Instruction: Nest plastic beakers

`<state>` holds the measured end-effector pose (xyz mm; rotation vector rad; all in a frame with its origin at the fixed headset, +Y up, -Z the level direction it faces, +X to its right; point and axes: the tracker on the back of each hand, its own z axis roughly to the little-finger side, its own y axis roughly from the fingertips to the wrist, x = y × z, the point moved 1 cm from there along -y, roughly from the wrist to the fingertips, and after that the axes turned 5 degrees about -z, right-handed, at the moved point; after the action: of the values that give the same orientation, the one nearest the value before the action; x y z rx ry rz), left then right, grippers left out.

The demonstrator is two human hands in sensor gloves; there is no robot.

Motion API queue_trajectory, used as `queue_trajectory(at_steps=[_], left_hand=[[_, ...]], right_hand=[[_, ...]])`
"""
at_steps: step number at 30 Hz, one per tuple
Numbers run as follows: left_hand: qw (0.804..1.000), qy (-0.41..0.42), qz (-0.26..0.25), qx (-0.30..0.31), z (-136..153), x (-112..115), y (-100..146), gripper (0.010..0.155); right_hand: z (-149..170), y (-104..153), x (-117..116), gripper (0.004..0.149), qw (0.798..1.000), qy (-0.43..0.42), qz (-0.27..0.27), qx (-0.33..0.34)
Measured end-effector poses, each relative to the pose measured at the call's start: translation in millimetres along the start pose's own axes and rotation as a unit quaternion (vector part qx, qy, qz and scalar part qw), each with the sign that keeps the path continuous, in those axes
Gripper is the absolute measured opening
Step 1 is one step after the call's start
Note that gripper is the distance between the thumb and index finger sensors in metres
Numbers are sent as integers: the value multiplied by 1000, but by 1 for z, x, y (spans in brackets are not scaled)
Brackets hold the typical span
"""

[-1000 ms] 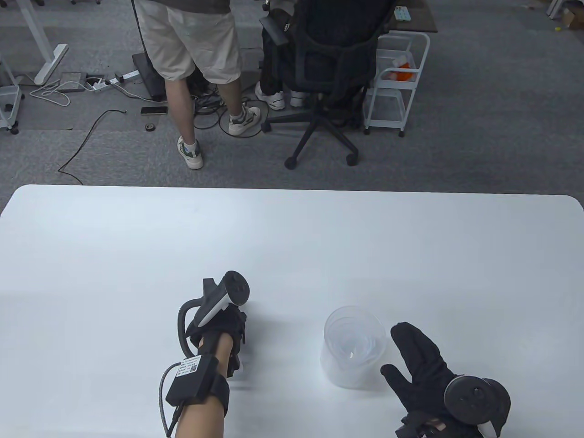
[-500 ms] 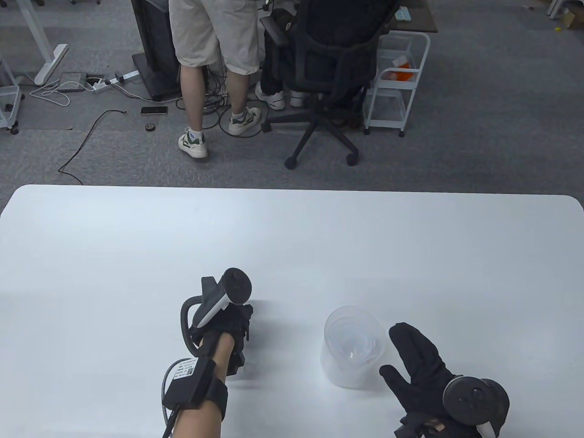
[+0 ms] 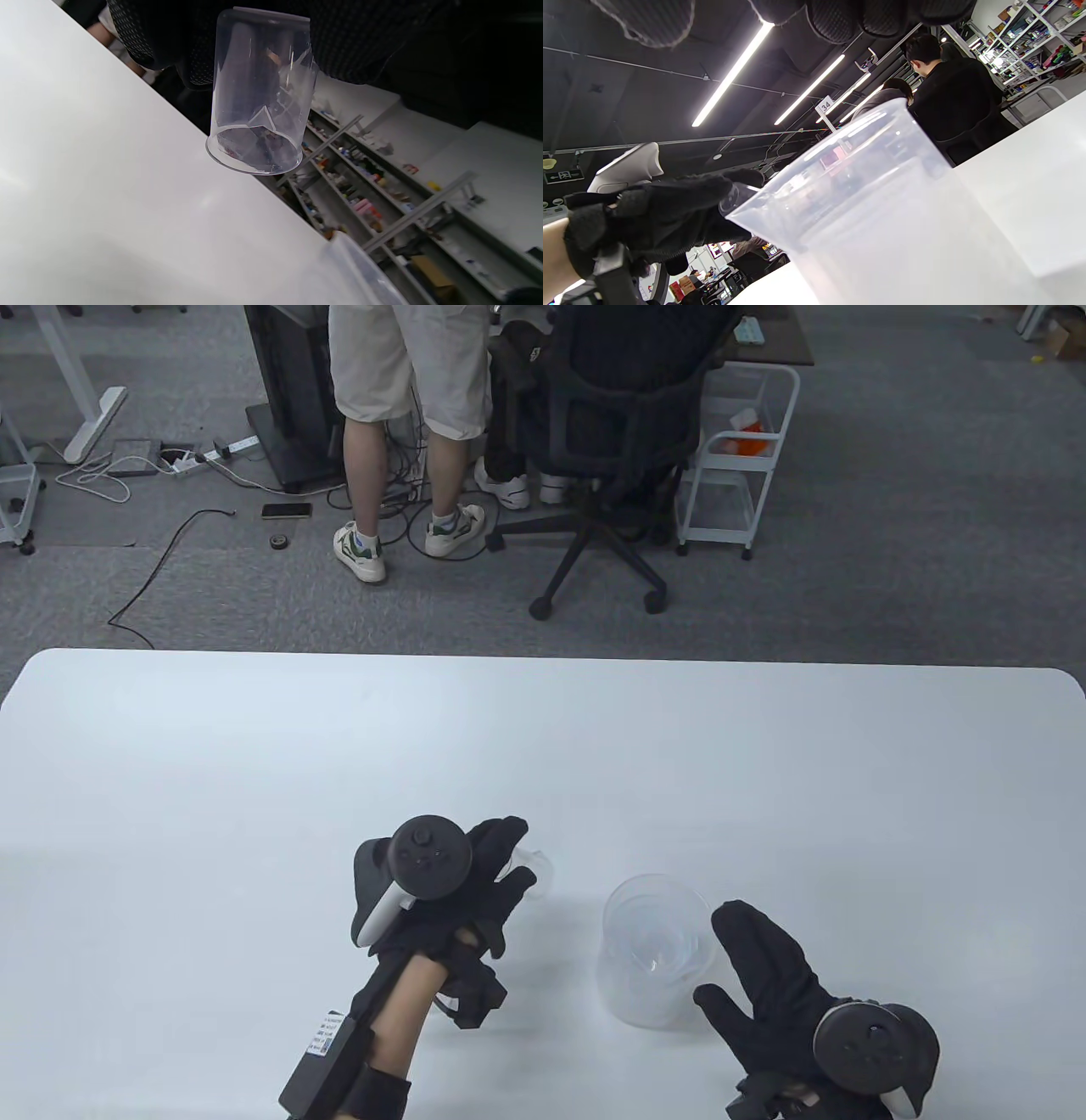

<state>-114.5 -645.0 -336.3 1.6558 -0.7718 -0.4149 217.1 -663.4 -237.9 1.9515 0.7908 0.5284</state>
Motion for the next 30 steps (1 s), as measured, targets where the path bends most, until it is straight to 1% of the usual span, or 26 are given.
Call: queue_trajectory(at_steps=[3,5,11,13,16,21,26,30], left_hand=[[999,47,3,24,-11,5,8,63],[996,79,15,41,-19,10,12,63],[980,178,43,78,-38,30,25,63],[975,197,50,87,-42,36,28,63],[968,223,64,95,-46,46,32,63],[954,274,69,100,-49,59,37,62],[938,322,82,97,-49,70,39,62],[936,330,75,98,-51,74,41,62]], right_hand=[[-6,-3,-1,75,1000,4,-5,8],[-11,-4,-2,75,1000,1,-5,15],[-27,-8,-5,76,999,-21,-2,34],[-32,-10,-6,76,999,-26,1,39],[-36,-12,-9,76,998,-36,2,44],[-39,-14,-14,77,998,-50,4,46],[-40,-15,-18,72,998,-42,11,47],[-41,-15,-18,68,998,-30,26,48]])
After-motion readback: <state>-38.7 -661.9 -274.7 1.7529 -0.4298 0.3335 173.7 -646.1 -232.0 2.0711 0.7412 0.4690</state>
